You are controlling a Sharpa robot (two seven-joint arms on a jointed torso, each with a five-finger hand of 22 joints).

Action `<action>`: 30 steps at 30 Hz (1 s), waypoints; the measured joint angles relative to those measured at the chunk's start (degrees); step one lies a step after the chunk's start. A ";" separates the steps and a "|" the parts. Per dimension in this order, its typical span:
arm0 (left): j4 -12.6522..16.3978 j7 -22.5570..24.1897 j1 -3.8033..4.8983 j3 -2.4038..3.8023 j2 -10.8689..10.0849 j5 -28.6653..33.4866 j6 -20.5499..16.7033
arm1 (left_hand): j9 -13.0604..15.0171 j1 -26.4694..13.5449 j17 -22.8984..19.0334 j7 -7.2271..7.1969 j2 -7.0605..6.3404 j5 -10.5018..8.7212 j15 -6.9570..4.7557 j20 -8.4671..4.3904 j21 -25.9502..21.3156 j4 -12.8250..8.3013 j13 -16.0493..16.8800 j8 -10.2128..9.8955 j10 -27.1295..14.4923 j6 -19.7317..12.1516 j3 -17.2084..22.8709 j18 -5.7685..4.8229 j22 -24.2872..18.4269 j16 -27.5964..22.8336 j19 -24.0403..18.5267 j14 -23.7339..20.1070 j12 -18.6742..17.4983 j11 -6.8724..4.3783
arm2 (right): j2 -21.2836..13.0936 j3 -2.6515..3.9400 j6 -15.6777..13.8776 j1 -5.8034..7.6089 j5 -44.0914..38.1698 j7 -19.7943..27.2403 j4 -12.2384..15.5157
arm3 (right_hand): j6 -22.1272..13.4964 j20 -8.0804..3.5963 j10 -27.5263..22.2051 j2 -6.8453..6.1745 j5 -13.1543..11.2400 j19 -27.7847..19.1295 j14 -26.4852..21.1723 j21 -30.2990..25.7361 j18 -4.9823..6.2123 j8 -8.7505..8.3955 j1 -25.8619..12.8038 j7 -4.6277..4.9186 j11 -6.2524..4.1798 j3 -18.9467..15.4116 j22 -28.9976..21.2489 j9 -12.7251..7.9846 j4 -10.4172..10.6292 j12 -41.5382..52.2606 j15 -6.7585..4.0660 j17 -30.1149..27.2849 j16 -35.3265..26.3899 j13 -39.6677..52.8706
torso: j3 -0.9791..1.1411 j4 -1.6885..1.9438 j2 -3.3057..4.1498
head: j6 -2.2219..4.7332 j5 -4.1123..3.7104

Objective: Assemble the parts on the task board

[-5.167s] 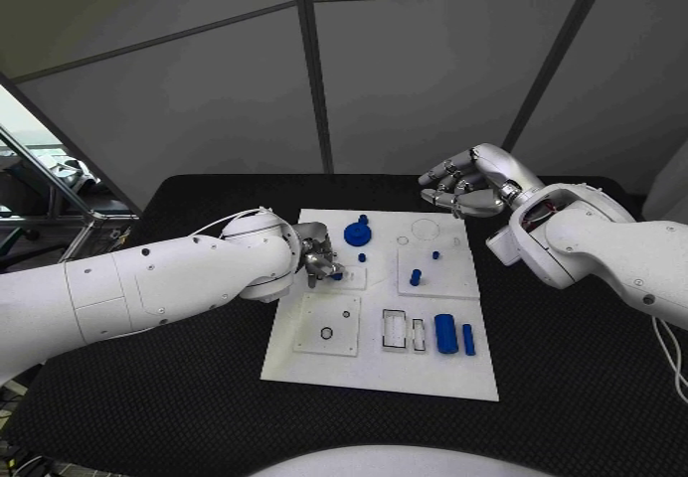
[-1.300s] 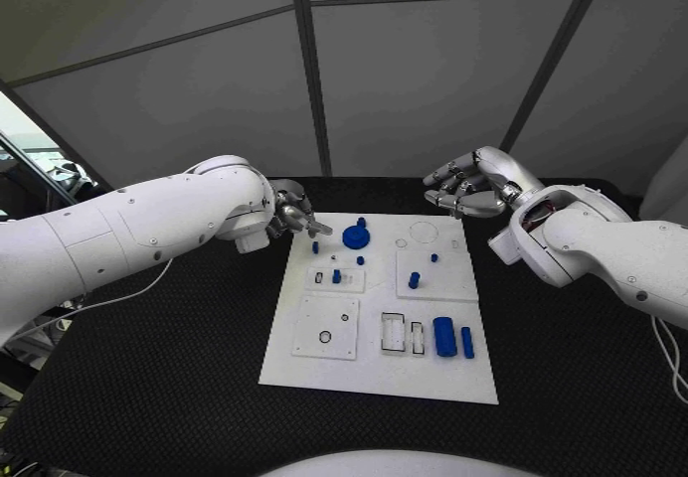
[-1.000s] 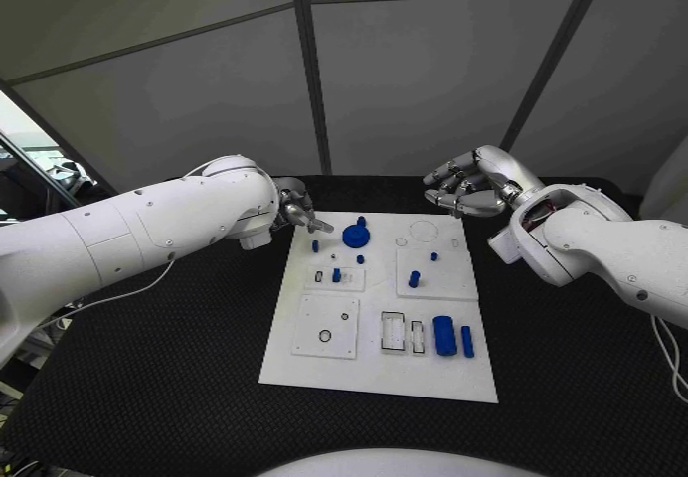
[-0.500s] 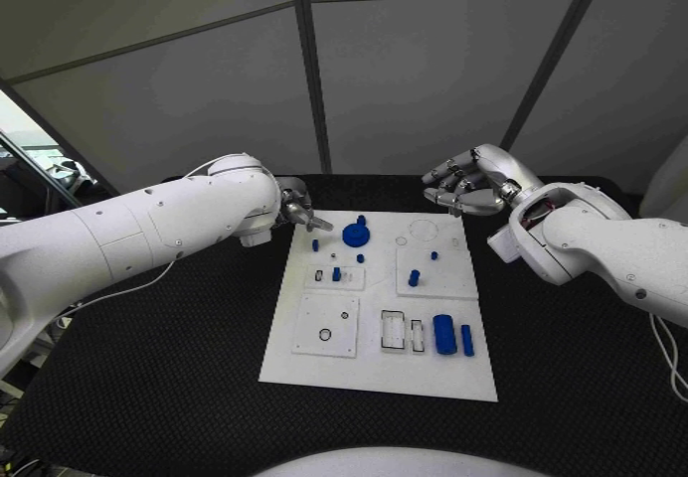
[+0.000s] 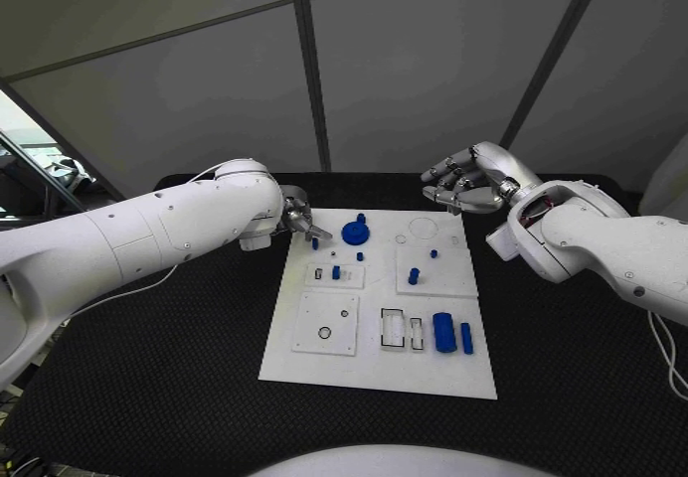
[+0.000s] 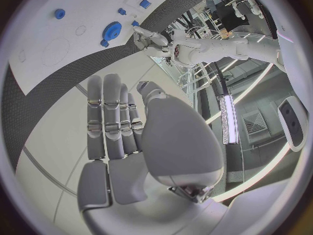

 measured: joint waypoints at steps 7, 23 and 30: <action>-0.36 -0.25 -0.13 -0.02 0.14 -0.07 0.86 | -0.16 -0.23 0.00 0.20 0.23 0.00 0.00 0.00 0.00 -0.16 0.00 0.00 0.00 0.21 -0.16 0.00 0.00 0.00 0.00 0.00 0.00 0.00 | 0.02 0.00 0.00 0.00 0.00 -0.01 -0.01 | 0.00 0.00 0.00 0.00 0.00 0.00 0.00 0.00 -0.01 0.00 0.00 0.00 0.00 0.00 0.00 0.00 0.00 0.00 0.00 0.00 0.00 0.01 | 0.03 0.01 -0.01 | -0.09 0.01; -0.54 -0.48 -0.23 -0.03 0.60 -0.03 2.22 | -1.31 3.54 -0.01 0.41 2.44 0.00 0.21 0.43 -0.23 -0.89 -0.42 -2.00 -0.31 1.46 1.39 0.02 -0.01 0.00 0.00 0.21 -0.50 0.32 | 0.10 0.00 0.01 0.00 0.00 -0.03 -0.03 | 0.00 0.00 0.00 0.00 0.00 0.00 0.00 0.00 0.00 0.00 0.00 0.00 0.00 0.00 0.01 -0.01 0.00 0.00 0.00 0.00 0.00 -0.01 | 0.06 0.03 -0.05 | -0.37 -0.04; -0.61 -0.43 -0.26 -0.03 0.69 0.00 2.14 | -1.44 5.78 -0.01 0.29 3.34 0.00 0.33 0.43 -0.23 -1.42 -0.43 -2.53 -0.52 1.97 3.34 0.02 -0.01 0.00 0.00 0.11 -0.77 0.52 | 0.17 0.00 0.02 0.00 0.00 -0.03 -0.09 | 0.00 0.00 0.00 0.00 0.00 0.00 0.00 0.00 0.00 0.00 0.00 0.00 0.00 0.00 0.01 -0.01 0.00 0.00 0.00 0.01 0.00 -0.05 | 0.05 0.03 -0.07 | -0.44 -0.11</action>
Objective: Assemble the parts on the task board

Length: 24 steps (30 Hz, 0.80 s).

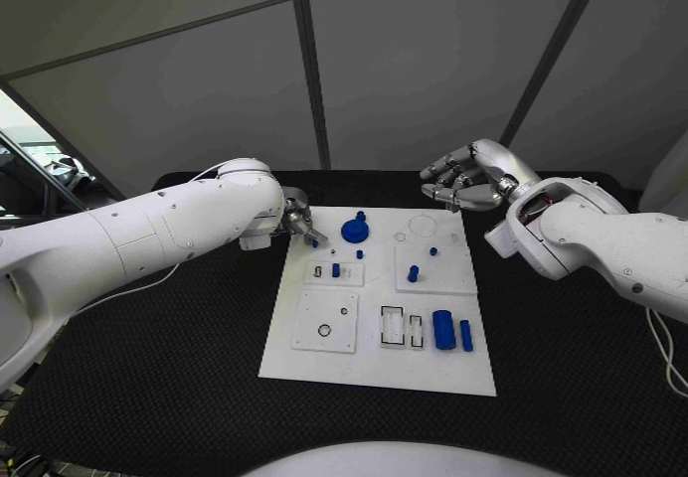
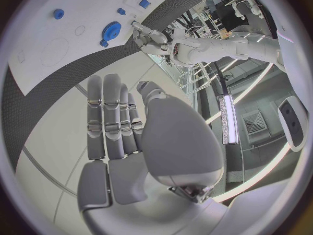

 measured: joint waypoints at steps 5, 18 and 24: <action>-0.09 0.06 0.00 0.00 0.02 0.17 -0.26 | 0.00 1.58 0.00 -0.21 1.13 0.00 0.02 0.00 0.00 -0.16 -0.40 -0.23 0.06 0.20 1.11 0.00 0.00 0.00 0.00 -0.01 -0.53 -0.17 | 0.07 0.00 0.01 0.00 0.00 0.00 -0.07 | 0.00 0.00 0.00 0.00 0.00 0.00 0.00 0.00 0.00 0.00 0.00 0.00 0.00 0.00 0.00 0.00 0.00 0.00 0.00 0.00 0.00 0.00 | -0.01 0.00 0.00 | -0.04 -0.01; -0.12 0.11 0.00 0.00 -0.50 1.06 -0.88 | -0.01 4.81 0.00 -0.43 1.53 0.22 -0.11 0.00 0.00 -1.71 0.39 -0.63 0.06 0.36 7.78 -0.01 0.00 0.00 0.00 -0.14 -0.06 -0.60 | 0.05 0.00 0.06 0.00 0.00 0.00 -0.20 | 0.00 0.00 0.00 0.00 0.00 0.00 0.00 0.00 0.00 0.00 0.00 0.00 0.00 0.00 -0.05 -0.01 0.00 0.00 0.00 0.00 0.00 0.01 | -0.01 -0.01 0.01 | -0.13 0.04; 0.13 0.22 0.01 0.02 -0.99 1.97 -1.34 | 0.75 5.63 0.00 -0.17 -3.07 -0.18 -0.51 -0.35 -0.01 0.05 -0.77 -1.32 0.09 -0.03 22.77 -0.02 0.00 0.00 0.09 0.02 -1.16 -0.64 | 0.11 0.00 0.18 0.00 0.00 -0.02 -0.31 | 0.00 0.00 0.00 0.00 0.00 0.00 0.00 0.00 0.00 0.00 0.00 0.00 0.00 0.00 -0.04 -0.01 0.00 0.00 0.00 0.00 0.00 0.01 | -0.01 -0.01 -0.02 | -0.14 0.08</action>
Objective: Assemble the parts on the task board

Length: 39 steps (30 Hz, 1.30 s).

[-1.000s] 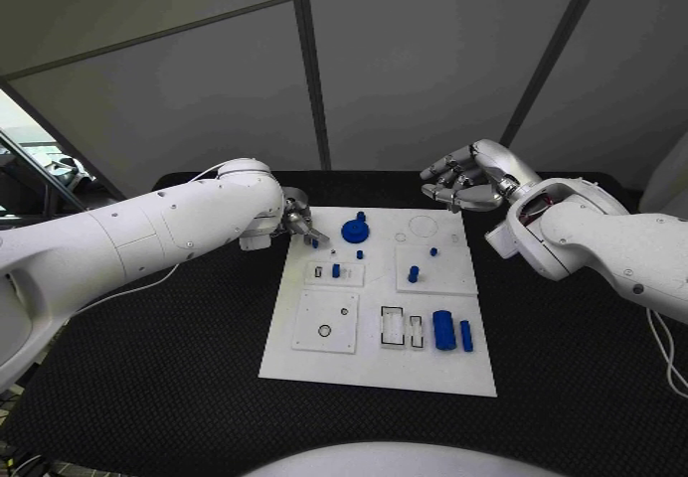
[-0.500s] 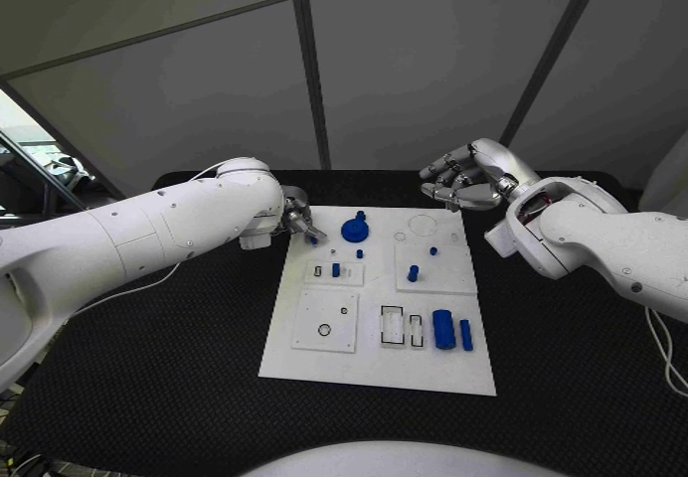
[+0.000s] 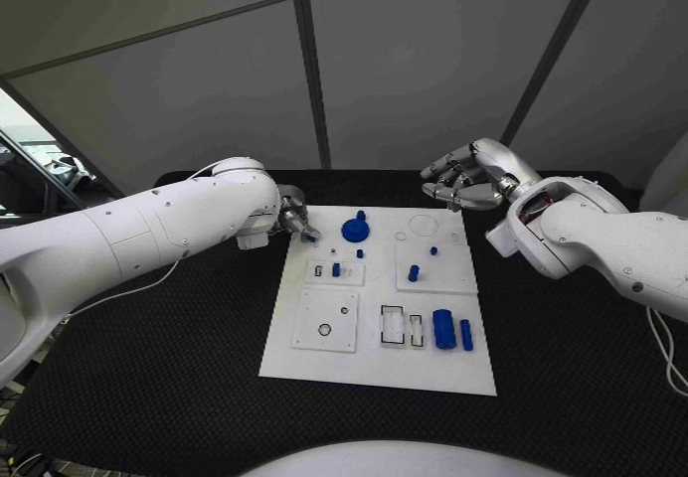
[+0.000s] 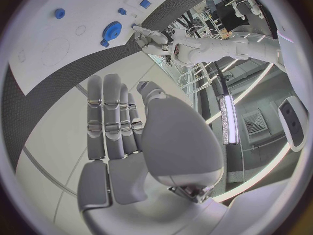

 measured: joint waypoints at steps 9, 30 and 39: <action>2.78 0.57 -0.01 -0.02 -2.26 1.89 -1.75 | 2.68 -10.96 0.00 0.11 -7.26 0.23 -0.25 0.01 -0.21 -2.44 1.43 2.78 1.07 0.13 18.06 0.00 0.00 0.00 0.00 -0.13 0.60 -0.73 | 0.03 0.00 0.20 0.00 0.00 -0.04 -0.18 | 0.00 0.00 0.00 0.00 0.25 0.00 0.00 0.00 0.00 0.00 0.00 0.00 0.00 0.00 0.00 0.00 0.00 0.00 0.00 0.00 -0.21 -0.09 | -0.01 0.03 -0.07 | 0.04 0.12; 17.22 1.22 -1.46 -0.11 -11.71 6.07 -7.85 | 3.53 -17.84 0.00 -0.85 -8.35 0.46 -0.25 0.02 0.02 -7.47 2.07 3.59 1.76 0.85 24.79 0.01 0.00 0.00 0.01 -0.13 0.59 -0.73 | 0.17 -0.01 0.61 0.00 0.00 -0.09 -0.68 | 0.00 0.00 0.00 0.00 0.25 0.00 0.00 0.00 0.00 0.00 0.00 0.00 0.00 0.00 0.01 0.00 0.00 0.00 0.00 0.00 -0.21 -0.08 | 0.04 0.07 -0.11 | -0.10 1.13; 21.22 0.64 -3.10 -0.15 -13.25 4.54 -10.12 | 3.57 -18.17 -0.01 -0.84 -8.20 0.43 -0.24 0.02 0.30 -7.57 2.38 3.58 1.93 0.85 24.89 0.01 0.00 0.00 0.01 -0.13 0.60 -0.89 | 0.32 -0.02 0.81 0.00 0.00 -0.12 -0.90 | 0.00 0.00 0.00 0.00 0.25 0.00 0.00 0.00 0.00 0.00 0.00 0.00 0.00 0.00 0.01 -0.01 0.00 0.00 0.00 0.00 -0.21 -0.08 | 0.01 -0.01 -0.03 | -0.31 1.36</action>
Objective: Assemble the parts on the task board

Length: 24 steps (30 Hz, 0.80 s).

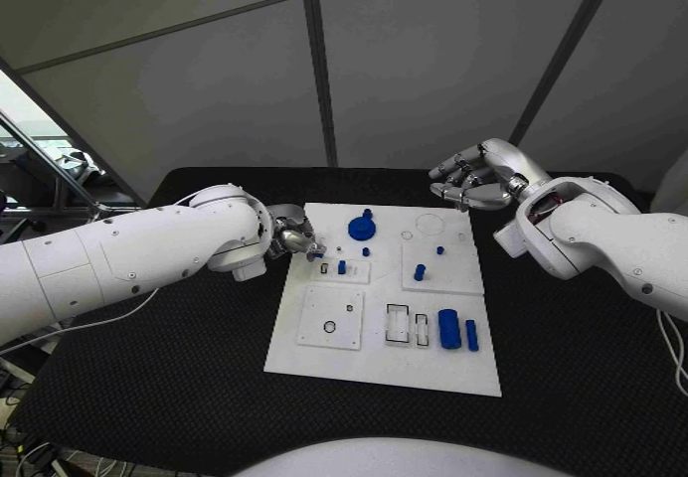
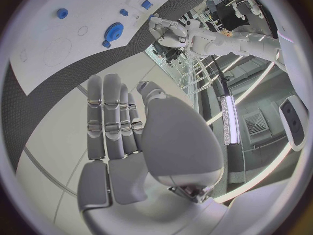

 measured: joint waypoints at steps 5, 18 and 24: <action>1.46 -0.59 -0.75 0.00 -0.36 -1.64 -0.81 | 0.08 -0.50 0.00 -0.15 -0.36 -0.06 0.00 0.00 0.00 -0.82 0.08 0.00 0.22 0.27 0.81 -0.01 0.00 0.00 0.00 0.00 0.00 -0.20 | 0.11 -0.01 0.11 0.00 0.00 -0.03 -0.05 | 0.00 0.00 0.00 0.00 0.00 0.00 0.00 0.00 0.00 0.23 0.00 0.00 0.00 0.16 -0.05 0.05 0.16 0.22 0.00 0.00 0.00 -0.09 | -0.01 -0.08 0.09 | -0.05 0.12; 2.31 -2.35 -1.17 -0.01 -0.12 -4.54 -0.92 | 0.15 -1.03 0.00 -0.09 -0.46 0.18 0.01 0.00 0.27 -0.82 0.30 0.00 0.42 0.32 1.13 -0.01 0.00 0.00 0.00 0.00 0.00 0.00 | 0.18 -0.01 0.25 -0.01 0.00 -0.07 -0.08 | 0.00 0.00 0.00 0.00 0.00 0.00 0.00 -0.21 0.00 0.23 0.00 0.00 0.00 0.16 -0.05 0.05 0.16 0.22 0.00 0.00 0.00 -0.08 | -0.05 -0.08 0.15 | -0.54 0.00; 2.23 -3.16 -1.23 0.00 0.17 -5.19 -0.08 | 0.15 -1.10 0.00 0.00 -0.53 0.24 0.01 0.00 0.27 -0.88 0.30 0.00 0.41 0.40 1.20 0.00 0.00 0.00 0.00 0.00 0.00 0.01 | 0.19 -0.01 0.29 -0.01 -0.01 -0.08 -0.07 | 0.00 0.00 0.00 0.00 0.00 0.00 0.00 -0.21 0.00 0.23 0.00 0.00 0.00 0.16 -0.05 0.04 0.16 0.21 0.00 0.00 0.00 -0.08 | -0.05 -0.07 0.15 | -0.75 -0.07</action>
